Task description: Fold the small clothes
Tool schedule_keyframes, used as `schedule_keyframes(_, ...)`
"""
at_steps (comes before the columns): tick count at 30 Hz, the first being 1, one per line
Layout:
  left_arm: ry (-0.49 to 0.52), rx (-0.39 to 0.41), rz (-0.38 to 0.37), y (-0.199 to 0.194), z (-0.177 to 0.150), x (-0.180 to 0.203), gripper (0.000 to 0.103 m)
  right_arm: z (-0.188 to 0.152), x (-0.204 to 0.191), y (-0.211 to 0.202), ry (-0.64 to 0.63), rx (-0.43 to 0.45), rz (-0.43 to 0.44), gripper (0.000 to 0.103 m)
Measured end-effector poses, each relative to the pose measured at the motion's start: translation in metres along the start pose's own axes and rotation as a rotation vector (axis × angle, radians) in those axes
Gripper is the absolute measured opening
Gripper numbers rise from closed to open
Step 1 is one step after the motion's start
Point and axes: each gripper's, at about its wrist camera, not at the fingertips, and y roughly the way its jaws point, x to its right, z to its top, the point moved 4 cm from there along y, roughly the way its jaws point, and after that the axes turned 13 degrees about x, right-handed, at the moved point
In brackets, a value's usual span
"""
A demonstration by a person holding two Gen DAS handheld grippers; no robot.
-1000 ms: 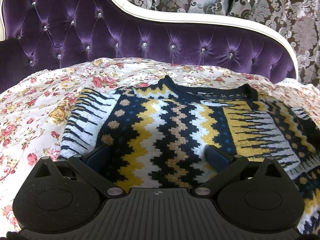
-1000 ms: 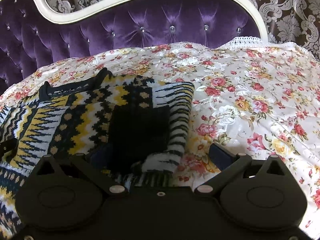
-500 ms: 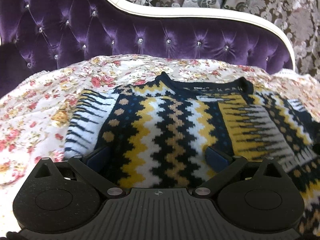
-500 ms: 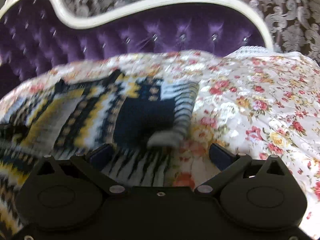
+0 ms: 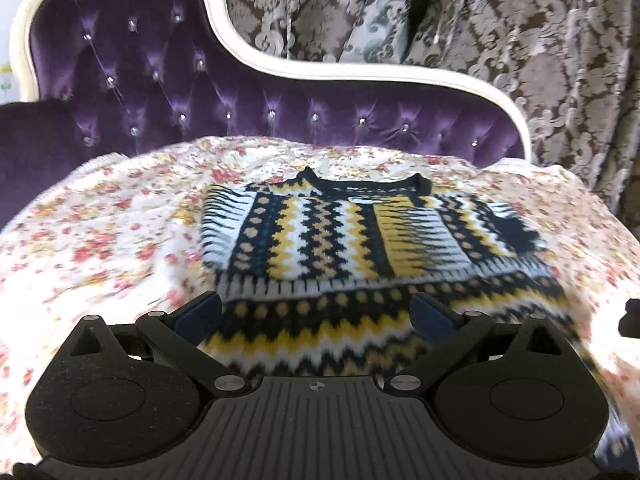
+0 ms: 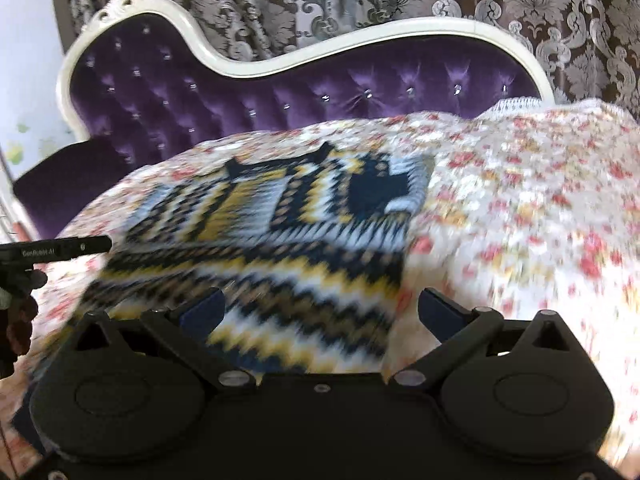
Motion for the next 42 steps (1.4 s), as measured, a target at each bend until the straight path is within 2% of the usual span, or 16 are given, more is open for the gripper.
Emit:
schedule_keyframes(5, -0.005, -0.005, -0.021, -0.054, -0.012, 0.009, 0.102, -0.024, -0.014, -0.039, 0.062, -0.005, 0.029, 0.102)
schedule_keyframes(10, -0.095, -0.042, -0.035, -0.089, -0.042, 0.003, 0.101, -0.049, -0.023, -0.066, 0.134, -0.036, 0.040, 0.102)
schedule_keyframes(18, -0.139, -0.062, 0.026, -0.129, -0.084, 0.004, 0.101, -0.084, -0.026, -0.094, 0.224, -0.105, 0.061, 0.102)
schedule_keyframes(23, -0.182, -0.080, 0.010, -0.136, -0.097, 0.008, 0.101, -0.094, -0.027, -0.105, 0.297, -0.101, 0.109, 0.102)
schedule_keyframes(29, -0.177, -0.100, 0.015, -0.133, -0.105, 0.015, 0.101, -0.099, -0.025, -0.102, 0.394, -0.083, 0.173, 0.102)
schedule_keyframes(42, -0.147, -0.126, -0.011, -0.128, -0.106, 0.024, 0.101, -0.098, -0.036, -0.084, 0.445, -0.037, 0.247, 0.103)
